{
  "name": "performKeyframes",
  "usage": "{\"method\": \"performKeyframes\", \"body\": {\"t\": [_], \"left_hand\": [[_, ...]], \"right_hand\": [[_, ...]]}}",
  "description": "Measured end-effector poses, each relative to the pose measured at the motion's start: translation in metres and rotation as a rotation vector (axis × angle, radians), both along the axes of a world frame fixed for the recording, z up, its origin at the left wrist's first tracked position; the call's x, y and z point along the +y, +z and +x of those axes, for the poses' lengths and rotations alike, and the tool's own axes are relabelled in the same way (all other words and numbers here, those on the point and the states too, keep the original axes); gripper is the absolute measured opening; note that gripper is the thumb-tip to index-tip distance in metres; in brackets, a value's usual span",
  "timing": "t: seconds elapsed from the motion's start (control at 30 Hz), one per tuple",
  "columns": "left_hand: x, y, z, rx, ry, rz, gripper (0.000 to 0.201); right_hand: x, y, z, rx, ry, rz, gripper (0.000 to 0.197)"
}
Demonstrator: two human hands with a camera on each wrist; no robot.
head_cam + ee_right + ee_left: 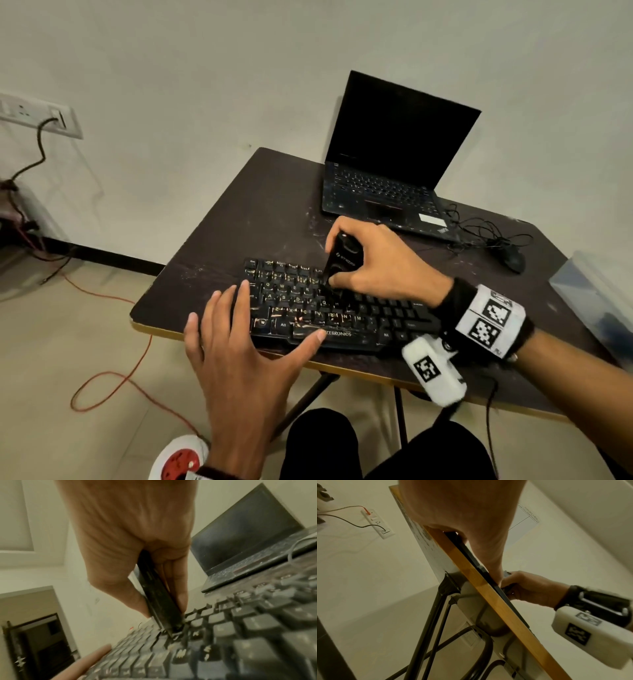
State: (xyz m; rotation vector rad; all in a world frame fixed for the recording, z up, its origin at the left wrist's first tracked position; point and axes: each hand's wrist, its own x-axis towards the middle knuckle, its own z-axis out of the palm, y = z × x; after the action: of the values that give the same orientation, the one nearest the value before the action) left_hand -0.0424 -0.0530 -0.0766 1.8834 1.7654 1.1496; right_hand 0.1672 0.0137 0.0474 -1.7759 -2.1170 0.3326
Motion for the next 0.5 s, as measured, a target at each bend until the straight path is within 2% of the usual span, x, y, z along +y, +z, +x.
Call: {"method": "performKeyframes", "body": {"t": [0.07, 0.17, 0.3, 0.43, 0.5], "left_hand": [[0.001, -0.001, 0.0, 0.01, 0.003, -0.004, 0.121], [0.0, -0.002, -0.001, 0.022, 0.0, -0.006, 0.121], [0.001, -0.003, 0.0, 0.013, -0.001, 0.0, 0.121], [0.001, -0.003, 0.0, 0.026, -0.003, -0.004, 0.122], [0.002, -0.003, 0.0, 0.016, 0.001, 0.002, 0.122]], "right_hand": [[0.003, 0.001, 0.0, -0.016, -0.02, 0.001, 0.04], [0.013, 0.008, 0.012, 0.004, -0.177, 0.018, 0.039], [0.001, 0.001, 0.014, -0.008, -0.074, -0.029, 0.039], [0.005, 0.006, 0.029, 0.029, -0.229, 0.01, 0.038], [-0.002, 0.002, 0.024, -0.002, -0.143, 0.012, 0.04]]}}
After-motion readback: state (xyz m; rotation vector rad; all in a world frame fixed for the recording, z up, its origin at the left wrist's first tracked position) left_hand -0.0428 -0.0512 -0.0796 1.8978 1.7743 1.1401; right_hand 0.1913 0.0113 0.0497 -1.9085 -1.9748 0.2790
